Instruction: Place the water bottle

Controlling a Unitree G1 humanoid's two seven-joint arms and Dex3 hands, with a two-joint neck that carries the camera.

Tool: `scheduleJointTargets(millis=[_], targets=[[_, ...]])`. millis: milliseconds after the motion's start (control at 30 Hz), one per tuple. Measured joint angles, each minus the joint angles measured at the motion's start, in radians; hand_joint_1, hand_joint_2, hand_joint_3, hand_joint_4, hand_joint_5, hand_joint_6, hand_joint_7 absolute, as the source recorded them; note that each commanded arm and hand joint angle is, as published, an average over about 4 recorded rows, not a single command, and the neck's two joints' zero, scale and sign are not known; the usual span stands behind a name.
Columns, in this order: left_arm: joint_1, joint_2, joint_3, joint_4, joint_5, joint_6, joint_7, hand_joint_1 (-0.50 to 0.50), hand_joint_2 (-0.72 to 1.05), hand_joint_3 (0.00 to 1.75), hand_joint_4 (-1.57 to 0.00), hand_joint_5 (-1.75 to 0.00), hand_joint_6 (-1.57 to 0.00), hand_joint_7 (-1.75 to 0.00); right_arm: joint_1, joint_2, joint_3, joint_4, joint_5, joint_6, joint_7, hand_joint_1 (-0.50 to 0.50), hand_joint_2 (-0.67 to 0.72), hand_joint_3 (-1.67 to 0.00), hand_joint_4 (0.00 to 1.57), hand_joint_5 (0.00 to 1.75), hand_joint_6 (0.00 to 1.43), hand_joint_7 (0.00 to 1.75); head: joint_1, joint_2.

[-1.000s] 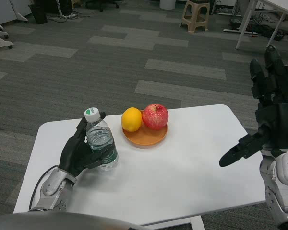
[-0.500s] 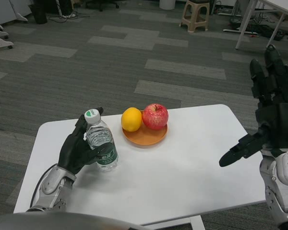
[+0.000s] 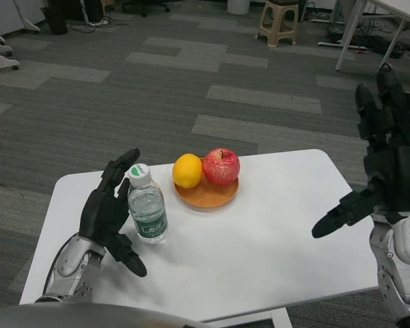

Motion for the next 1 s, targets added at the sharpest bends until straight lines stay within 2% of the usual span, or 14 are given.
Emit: scheduleJointTargets(millis=[233, 400, 467, 500, 600, 633, 700, 767, 1000], targets=[[0.010, 0.000, 0.025, -0.015, -0.026, 0.003, 0.008, -0.50, -0.64, 0.09, 0.00, -1.75, 0.00, -0.42, 0.000, 0.000, 0.000, -0.001, 0.000, 0.000, 0.000, -0.33, 0.53, 0.00, 0.00, 0.00, 0.00, 0.00, 0.008, 0.002], [0.017, -0.001, 0.094, -0.061, -0.043, 0.007, 0.010, -0.50, -0.64, 0.09, 0.00, -1.75, 0.00, -0.42, 0.000, 0.000, 0.000, -0.002, 0.000, 0.000, 0.000, -0.33, 0.53, 0.00, 0.00, 0.00, 0.00, 0.00, 0.012, 0.002], [0.021, 0.000, 0.124, -0.085, -0.051, 0.009, 0.012, -0.50, -0.64, 0.09, 0.00, -1.69, 0.00, -0.42, 0.000, 0.000, 0.000, -0.002, 0.000, 0.000, 0.000, -0.33, 0.53, 0.00, 0.00, 0.00, 0.00, 0.00, 0.013, 0.002], [0.024, 0.001, 0.145, -0.102, -0.054, 0.012, 0.014, -0.50, -0.64, 0.09, 0.00, -1.57, 0.00, -0.42, 0.000, 0.000, 0.000, -0.002, 0.000, 0.000, 0.000, -0.33, 0.53, 0.00, 0.00, 0.00, 0.00, 0.00, 0.014, 0.001], [0.032, 0.006, 0.214, -0.167, -0.057, 0.028, 0.023, -0.50, -0.64, 0.07, 0.00, -0.49, 0.00, -0.37, 0.000, 0.000, 0.000, -0.002, 0.000, 0.000, 0.000, -0.33, 0.53, 0.00, 0.00, 0.00, 0.00, 0.00, 0.014, 0.001], [0.034, 0.008, 0.232, -0.187, -0.057, 0.035, 0.026, -0.50, -0.64, 0.04, 0.00, -0.21, 0.00, -0.35, 0.000, 0.000, 0.000, -0.002, 0.000, 0.000, 0.000, -0.33, 0.53, 0.00, 0.00, 0.00, 0.00, 0.00, 0.015, 0.001], [0.037, 0.011, 0.261, -0.222, -0.057, 0.048, 0.034, -0.50, -0.64, 0.04, 0.00, -0.05, 0.00, -0.35, 0.000, 0.000, 0.000, -0.002, 0.000, 0.000, 0.000, -0.33, 0.53, 0.00, 0.00, 0.00, 0.00, 0.00, 0.017, 0.001], [0.039, 0.015, 0.280, -0.247, -0.059, 0.057, 0.044, -0.50, -0.64, 0.09, 0.00, 0.00, 0.00, -0.35, 0.000, 0.000, 0.000, -0.002, 0.000, 0.000, 0.000, -0.33, 0.53, 0.00, 0.00, 0.00, 0.00, 0.00, 0.018, 0.001], [0.041, 0.020, 0.303, -0.325, -0.078, 0.096, 0.066, -0.50, -0.64, 0.09, 0.00, 0.00, 0.00, -0.28, 0.000, 0.000, 0.000, -0.002, 0.000, 0.000, 0.000, -0.33, 0.53, 0.00, 0.00, 0.00, 0.00, 0.00, 0.018, 0.005]])
